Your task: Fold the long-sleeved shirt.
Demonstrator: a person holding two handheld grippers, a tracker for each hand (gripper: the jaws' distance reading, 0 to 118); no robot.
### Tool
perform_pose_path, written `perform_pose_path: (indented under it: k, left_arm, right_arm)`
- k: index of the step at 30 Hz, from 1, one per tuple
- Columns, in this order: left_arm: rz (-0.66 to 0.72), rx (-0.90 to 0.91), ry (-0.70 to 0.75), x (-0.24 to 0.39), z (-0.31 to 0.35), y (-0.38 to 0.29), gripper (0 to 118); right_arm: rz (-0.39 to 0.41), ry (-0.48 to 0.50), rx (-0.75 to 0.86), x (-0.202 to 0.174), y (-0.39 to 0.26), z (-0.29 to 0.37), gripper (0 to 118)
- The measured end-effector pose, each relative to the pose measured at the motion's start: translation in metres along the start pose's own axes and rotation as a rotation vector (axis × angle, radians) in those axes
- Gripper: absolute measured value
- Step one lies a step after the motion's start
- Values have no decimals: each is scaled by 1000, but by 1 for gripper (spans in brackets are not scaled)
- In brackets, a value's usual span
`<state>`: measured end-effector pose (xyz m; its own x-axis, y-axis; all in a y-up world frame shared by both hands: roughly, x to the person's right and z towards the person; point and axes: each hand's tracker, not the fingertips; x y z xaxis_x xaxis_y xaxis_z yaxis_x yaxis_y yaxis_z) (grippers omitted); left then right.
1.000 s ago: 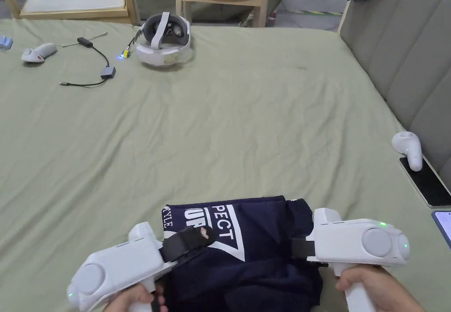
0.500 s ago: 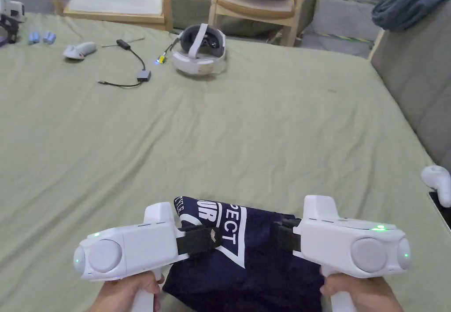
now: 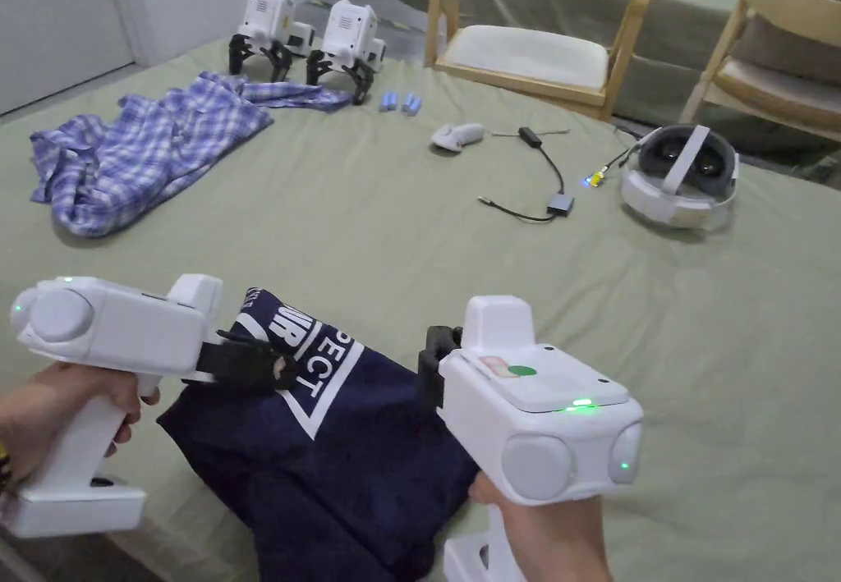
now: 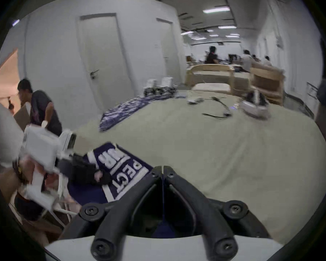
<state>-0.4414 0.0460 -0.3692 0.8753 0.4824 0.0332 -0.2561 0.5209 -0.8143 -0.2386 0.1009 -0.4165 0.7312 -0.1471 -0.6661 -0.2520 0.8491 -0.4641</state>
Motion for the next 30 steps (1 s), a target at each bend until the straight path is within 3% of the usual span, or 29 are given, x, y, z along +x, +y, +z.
perform_pose_path:
  k: [2, 4, 6, 7, 11, 15, 16, 18, 20, 23, 30]
  left_arm:
    - [19, -13, 84, -63, 30, 21, 32]
    - [112, 40, 190, -109, 51, 36, 66]
    - [141, 81, 207, -167, 85, 63, 102]
    - [158, 89, 183, -165, 86, 64, 108]
    - [44, 156, 185, -126, 99, 63, 108]
    - [-16, 284, 169, -74, 115, 78, 95]
    - [-36, 323, 126, -54, 116, 83, 80]
    - [-186, 425, 155, -10, 116, 87, 6]
    - [-353, 493, 202, 60, 112, 83, 6]
    - [-424, 585, 158, 157, 99, 74, 6]
    - [-387, 758, 53, 275, 35, 41, 6]
  right_arm:
    - [25, 42, -43, -17, -3, -21, 0]
    - [29, 66, -85, -29, -8, -37, 0]
    - [71, 76, -100, -35, -11, -40, 0]
    - [91, 72, -104, -36, -12, -39, 0]
    - [99, 51, -97, -22, -13, -27, 0]
    - [79, 13, -33, 6, 2, 15, 0]
    - [72, -12, -6, 15, 8, 30, 0]
    - [72, -68, 72, 35, 25, 74, 0]
    - [80, -150, 161, 57, 39, 114, 0]
    - [47, -295, 284, 95, 53, 176, 0]
    - [18, -589, 489, 165, 29, 310, 0]
